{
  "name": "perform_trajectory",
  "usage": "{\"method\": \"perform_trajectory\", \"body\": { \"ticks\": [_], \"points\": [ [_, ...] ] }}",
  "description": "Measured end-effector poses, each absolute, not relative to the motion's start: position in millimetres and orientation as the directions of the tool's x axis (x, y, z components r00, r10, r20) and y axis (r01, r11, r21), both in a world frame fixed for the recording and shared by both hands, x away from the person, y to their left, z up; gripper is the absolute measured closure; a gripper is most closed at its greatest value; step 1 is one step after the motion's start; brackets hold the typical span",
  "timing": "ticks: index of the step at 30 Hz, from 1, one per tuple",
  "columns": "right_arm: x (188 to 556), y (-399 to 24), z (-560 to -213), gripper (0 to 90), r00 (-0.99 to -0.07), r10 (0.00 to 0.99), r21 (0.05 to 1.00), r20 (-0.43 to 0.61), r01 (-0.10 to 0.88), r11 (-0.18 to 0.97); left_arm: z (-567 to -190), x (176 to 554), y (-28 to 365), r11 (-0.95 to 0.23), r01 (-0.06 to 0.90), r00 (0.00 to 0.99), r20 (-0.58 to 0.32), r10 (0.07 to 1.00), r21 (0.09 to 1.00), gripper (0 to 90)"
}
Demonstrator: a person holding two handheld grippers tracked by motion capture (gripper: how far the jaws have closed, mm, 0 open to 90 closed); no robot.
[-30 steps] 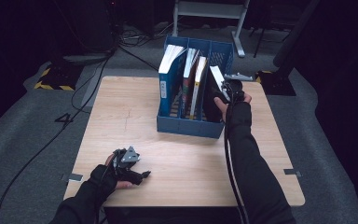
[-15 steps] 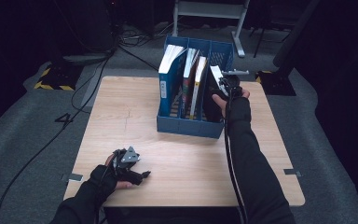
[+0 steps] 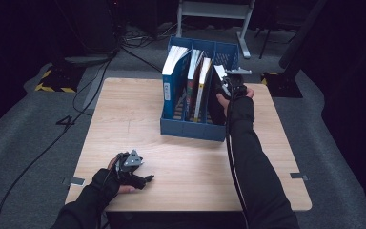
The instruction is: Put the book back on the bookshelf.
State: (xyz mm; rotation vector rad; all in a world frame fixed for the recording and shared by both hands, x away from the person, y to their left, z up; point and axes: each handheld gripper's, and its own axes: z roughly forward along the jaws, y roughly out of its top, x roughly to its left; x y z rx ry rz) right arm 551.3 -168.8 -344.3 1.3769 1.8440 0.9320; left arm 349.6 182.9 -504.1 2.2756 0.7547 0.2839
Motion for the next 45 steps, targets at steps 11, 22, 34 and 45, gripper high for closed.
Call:
{"method": "perform_trajectory", "body": {
  "ticks": [11,22,34,45],
  "points": [
    [571,-163,-329,52.8,-0.209,0.974,0.848,-0.084,0.498,0.180,-504,349,183,-0.579,0.436,0.809,-0.018,0.587,0.689,17.2],
    [584,-164,-317,52.7,-0.198,0.977,0.865,-0.080,0.472,0.167,-504,350,183,-0.582,0.431,0.814,-0.018,0.581,0.690,17.0],
    [596,-156,-345,52.9,-0.136,0.987,0.906,-0.083,0.403,0.132,-504,350,183,-0.583,0.430,0.815,-0.018,0.580,0.689,17.2],
    [591,-164,-353,52.0,-0.146,0.988,0.916,-0.038,0.391,0.093,-504,350,182,-0.583,0.428,0.815,-0.016,0.579,0.691,17.3]
  ]
}}
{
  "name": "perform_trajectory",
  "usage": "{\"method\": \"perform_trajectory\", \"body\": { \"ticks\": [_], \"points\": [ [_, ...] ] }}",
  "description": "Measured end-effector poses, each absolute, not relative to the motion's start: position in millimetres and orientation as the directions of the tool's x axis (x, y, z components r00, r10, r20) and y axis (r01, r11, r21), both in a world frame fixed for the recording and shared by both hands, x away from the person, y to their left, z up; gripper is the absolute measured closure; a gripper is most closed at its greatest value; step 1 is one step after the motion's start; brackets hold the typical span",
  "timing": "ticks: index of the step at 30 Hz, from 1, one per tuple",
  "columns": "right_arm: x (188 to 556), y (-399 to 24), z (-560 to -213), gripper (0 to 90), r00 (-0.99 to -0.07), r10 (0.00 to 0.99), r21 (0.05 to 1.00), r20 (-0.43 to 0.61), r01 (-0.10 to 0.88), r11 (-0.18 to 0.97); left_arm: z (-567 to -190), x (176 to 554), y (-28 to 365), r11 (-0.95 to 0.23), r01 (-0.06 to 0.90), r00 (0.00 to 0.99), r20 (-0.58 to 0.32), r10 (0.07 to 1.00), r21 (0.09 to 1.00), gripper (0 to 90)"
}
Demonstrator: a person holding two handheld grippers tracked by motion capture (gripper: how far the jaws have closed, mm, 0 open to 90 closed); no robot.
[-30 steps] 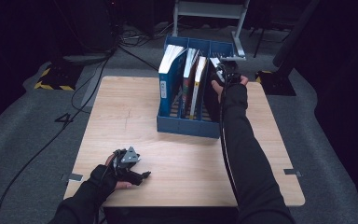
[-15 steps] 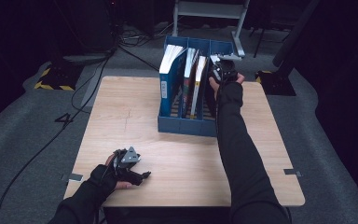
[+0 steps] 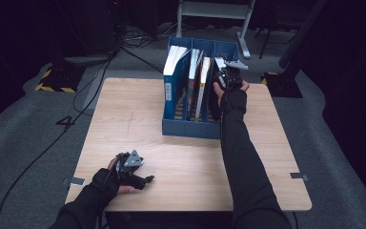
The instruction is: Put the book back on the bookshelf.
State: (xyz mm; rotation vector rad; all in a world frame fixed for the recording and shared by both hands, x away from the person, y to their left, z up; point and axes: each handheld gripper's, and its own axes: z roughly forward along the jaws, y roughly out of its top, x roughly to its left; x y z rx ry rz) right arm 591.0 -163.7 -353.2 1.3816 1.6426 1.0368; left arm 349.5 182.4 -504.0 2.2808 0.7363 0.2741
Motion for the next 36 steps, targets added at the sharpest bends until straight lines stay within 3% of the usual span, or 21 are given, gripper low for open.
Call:
{"method": "perform_trajectory", "body": {
  "ticks": [12,36],
  "points": [
    [589,-174,-356,49.2,-0.232,0.966,0.880,-0.111,0.430,0.204,-504,350,182,-0.585,0.429,0.817,-0.020,0.576,0.688,16.6],
    [583,-180,-351,40.9,-0.346,0.925,0.807,-0.154,0.496,0.320,-504,351,182,-0.586,0.427,0.818,-0.018,0.575,0.689,16.6]
  ]
}}
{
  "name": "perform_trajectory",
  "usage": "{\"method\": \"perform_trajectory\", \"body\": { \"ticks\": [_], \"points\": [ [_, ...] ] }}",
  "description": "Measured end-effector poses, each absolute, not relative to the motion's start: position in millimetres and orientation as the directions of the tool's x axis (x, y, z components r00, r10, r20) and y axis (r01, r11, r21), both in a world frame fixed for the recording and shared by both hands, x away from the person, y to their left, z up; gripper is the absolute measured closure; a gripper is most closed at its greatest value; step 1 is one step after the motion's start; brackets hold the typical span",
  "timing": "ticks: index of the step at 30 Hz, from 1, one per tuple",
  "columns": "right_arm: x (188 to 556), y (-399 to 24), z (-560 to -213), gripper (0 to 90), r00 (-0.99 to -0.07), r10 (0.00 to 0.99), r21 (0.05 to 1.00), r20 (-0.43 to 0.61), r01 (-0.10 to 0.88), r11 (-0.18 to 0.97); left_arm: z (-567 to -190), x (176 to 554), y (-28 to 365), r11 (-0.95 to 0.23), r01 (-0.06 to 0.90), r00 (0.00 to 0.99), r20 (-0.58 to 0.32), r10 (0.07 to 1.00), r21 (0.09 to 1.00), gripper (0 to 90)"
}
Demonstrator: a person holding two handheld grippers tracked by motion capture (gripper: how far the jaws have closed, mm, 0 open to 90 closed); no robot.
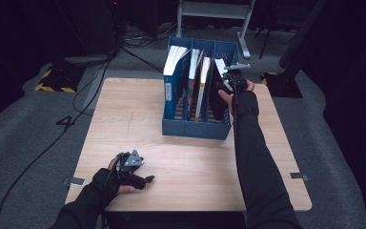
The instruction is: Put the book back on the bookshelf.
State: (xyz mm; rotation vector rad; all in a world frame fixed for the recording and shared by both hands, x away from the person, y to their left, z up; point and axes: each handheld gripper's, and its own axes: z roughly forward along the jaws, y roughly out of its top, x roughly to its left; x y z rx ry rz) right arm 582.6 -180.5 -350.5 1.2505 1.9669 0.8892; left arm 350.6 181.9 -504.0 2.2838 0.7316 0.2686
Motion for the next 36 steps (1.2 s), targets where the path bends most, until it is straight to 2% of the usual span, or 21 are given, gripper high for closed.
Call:
{"method": "perform_trajectory", "body": {
  "ticks": [11,36],
  "points": [
    [571,-187,-352,40.3,-0.404,0.895,0.774,-0.191,0.499,0.390,-504,351,182,-0.586,0.427,0.818,-0.018,0.575,0.689,16.6],
    [542,-201,-347,42.0,-0.475,0.853,0.762,-0.216,0.463,0.451,-504,350,182,-0.583,0.428,0.815,-0.017,0.579,0.690,16.5]
  ]
}}
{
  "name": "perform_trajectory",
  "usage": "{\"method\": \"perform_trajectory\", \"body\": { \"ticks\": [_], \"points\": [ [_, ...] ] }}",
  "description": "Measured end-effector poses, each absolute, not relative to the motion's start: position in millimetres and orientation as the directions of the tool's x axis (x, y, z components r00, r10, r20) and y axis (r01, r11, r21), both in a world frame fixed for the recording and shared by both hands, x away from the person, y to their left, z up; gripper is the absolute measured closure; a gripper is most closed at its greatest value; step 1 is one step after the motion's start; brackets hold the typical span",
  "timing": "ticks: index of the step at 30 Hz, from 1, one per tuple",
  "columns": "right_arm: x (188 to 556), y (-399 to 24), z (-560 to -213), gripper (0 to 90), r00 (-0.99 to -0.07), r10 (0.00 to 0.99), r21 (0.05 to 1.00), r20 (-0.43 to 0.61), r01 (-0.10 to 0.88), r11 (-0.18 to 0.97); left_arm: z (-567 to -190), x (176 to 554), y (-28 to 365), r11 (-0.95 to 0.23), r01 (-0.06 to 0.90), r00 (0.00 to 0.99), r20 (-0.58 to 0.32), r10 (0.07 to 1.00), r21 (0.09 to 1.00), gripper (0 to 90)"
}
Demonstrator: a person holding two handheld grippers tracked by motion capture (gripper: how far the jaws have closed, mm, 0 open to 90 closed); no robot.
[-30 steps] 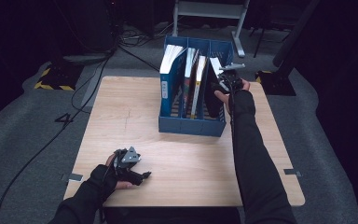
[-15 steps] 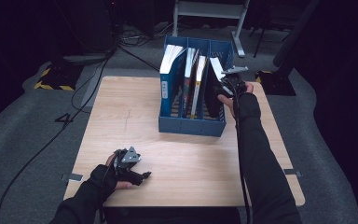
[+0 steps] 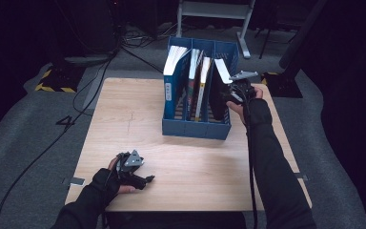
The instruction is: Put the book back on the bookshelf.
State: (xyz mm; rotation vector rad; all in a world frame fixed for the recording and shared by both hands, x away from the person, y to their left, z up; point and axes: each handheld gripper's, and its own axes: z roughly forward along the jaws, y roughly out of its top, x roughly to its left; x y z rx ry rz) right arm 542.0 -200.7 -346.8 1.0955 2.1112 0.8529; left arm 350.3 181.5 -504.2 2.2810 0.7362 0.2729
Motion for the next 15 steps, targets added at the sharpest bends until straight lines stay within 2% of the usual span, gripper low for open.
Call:
{"method": "perform_trajectory", "body": {
  "ticks": [15],
  "points": [
    [519,-219,-346,38.8,-0.506,0.827,0.757,-0.244,0.434,0.488,-504,350,181,-0.582,0.429,0.814,-0.017,0.580,0.690,16.5]
  ]
}}
